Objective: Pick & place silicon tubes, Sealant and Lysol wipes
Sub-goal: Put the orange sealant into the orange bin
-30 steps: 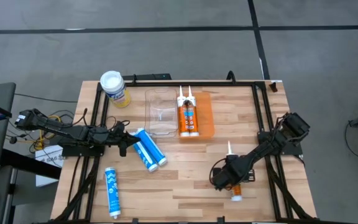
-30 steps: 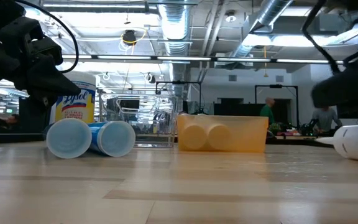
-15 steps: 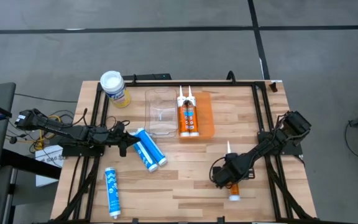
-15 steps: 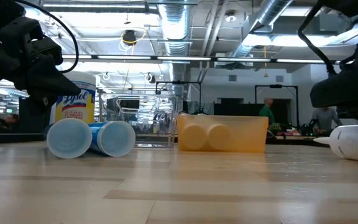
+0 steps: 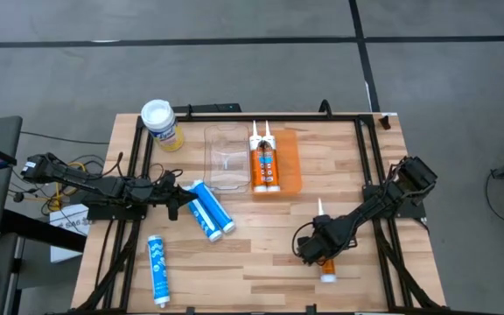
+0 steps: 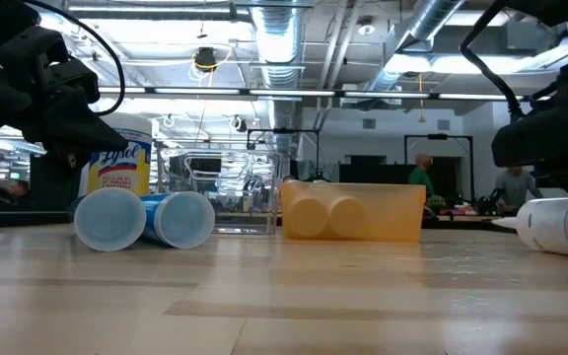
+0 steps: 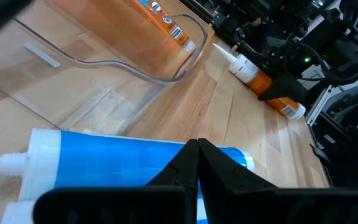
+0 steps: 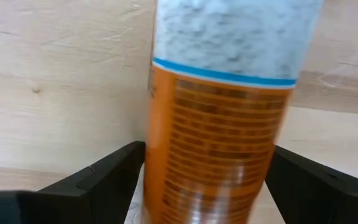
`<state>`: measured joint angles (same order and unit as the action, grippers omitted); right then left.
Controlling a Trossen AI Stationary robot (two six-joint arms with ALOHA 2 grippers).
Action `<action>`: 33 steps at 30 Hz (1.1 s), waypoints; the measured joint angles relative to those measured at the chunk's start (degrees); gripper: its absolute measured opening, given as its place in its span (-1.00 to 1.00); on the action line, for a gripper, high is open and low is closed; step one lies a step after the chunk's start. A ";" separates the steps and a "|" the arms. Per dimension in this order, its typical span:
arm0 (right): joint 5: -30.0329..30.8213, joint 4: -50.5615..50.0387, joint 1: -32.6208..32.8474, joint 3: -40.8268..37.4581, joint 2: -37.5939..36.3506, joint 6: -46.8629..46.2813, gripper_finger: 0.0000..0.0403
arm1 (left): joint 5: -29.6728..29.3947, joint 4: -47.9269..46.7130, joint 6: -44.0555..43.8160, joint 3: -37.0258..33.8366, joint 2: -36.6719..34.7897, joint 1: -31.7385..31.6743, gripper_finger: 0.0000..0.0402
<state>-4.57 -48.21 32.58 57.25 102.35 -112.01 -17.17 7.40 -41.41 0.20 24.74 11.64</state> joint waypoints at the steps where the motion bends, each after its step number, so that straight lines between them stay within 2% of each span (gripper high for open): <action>1: -0.07 0.02 0.00 0.00 0.00 -0.02 0.56 | 0.01 0.00 0.00 0.00 0.02 0.02 -1.00; 18: -1.21 0.32 -0.11 0.07 0.00 -0.08 0.56 | 0.02 -0.02 0.00 -0.02 0.02 0.02 -1.00; 33: -0.05 0.75 -0.09 0.11 0.02 -4.27 0.53 | 0.03 -0.02 0.00 0.01 0.02 0.00 -1.00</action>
<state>-4.62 -47.45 32.49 57.36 102.37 -116.28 -17.14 7.38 -41.41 0.21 24.75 11.64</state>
